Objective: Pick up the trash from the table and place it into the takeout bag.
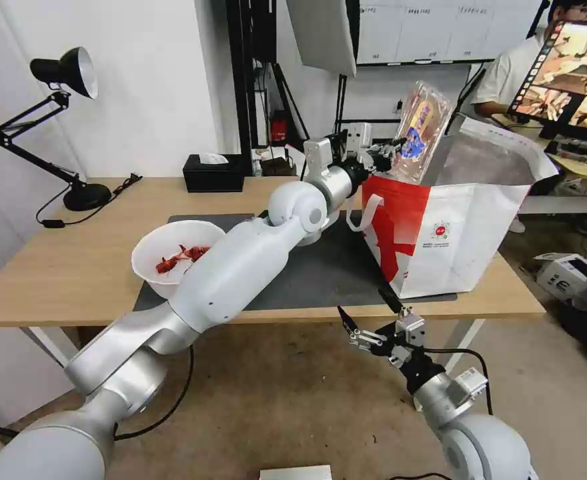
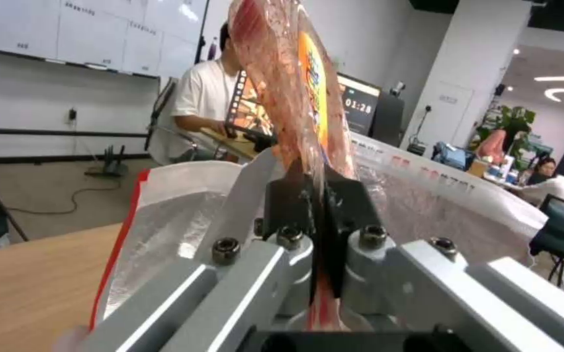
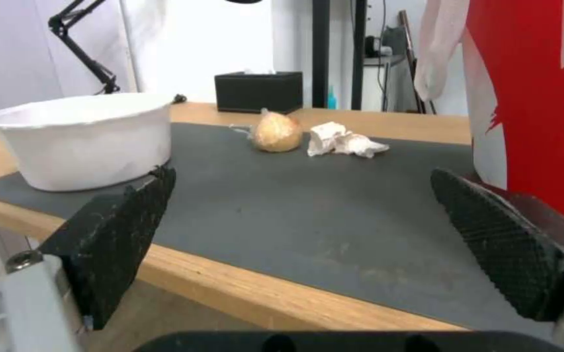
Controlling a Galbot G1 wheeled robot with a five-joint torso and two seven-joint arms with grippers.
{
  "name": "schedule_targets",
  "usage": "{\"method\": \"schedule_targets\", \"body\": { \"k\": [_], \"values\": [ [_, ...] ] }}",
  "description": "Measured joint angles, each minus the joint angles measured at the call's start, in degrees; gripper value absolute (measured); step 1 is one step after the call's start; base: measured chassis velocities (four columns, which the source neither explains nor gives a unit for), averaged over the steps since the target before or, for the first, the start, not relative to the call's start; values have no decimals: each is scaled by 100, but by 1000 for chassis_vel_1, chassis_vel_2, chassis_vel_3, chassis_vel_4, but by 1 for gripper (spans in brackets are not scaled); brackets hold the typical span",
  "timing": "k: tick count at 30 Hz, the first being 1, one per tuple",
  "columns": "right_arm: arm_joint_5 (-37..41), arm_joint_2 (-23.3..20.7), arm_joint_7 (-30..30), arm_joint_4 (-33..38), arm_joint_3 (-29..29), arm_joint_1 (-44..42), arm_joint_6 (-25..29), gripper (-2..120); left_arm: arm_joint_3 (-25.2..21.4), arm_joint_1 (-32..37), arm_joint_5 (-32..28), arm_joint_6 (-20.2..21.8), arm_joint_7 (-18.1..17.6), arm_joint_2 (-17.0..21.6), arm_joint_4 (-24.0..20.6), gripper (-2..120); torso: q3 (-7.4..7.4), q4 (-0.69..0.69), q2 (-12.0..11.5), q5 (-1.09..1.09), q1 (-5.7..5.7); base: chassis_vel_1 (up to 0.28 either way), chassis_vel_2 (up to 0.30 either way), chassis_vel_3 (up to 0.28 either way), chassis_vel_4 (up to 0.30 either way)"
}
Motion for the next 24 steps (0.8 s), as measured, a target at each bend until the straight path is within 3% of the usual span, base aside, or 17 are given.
{"method": "schedule_targets", "body": {
  "k": [9, 13, 15, 16, 21, 24],
  "values": [
    [6, -1, 4, -1, 17, 21, 0, 100, 22, 22, 41, 29, -27, 8, -20, 32, 0, 0, 0, 0, 0, 0, 0, 0, 0],
    [7, -1, 5, -1, 21, 21, 0, 100, 24, 28, 42, 32, -29, 7, -26, 43, 0, 0, 0, 0, 0, 0, 0, 0, 0],
    [7, -1, 5, -1, 21, 21, 0, 100, 24, 28, 42, 32, -29, 7, -26, 43, 0, 0, 0, 0, 0, 0, 0, 0, 0],
    [8, 0, 5, -1, 24, 22, 0, 100, 26, 32, 42, 34, -30, 8, -29, 57, 0, 0, 0, 0, 0, 0, 0, 0, 0],
    [9, 1, 5, 0, 25, 25, 0, 100, 21, 31, 42, 34, -31, 13, -37, 76, 0, 0, 0, 0, 0, 0, 0, 0, 0],
    [9, 1, 5, 1, 25, 25, 0, 100, 16, 29, 44, 32, -24, 17, -38, 79, 0, 0, 0, 0, 0, 0, 0, 0, 0]
  ]
}}
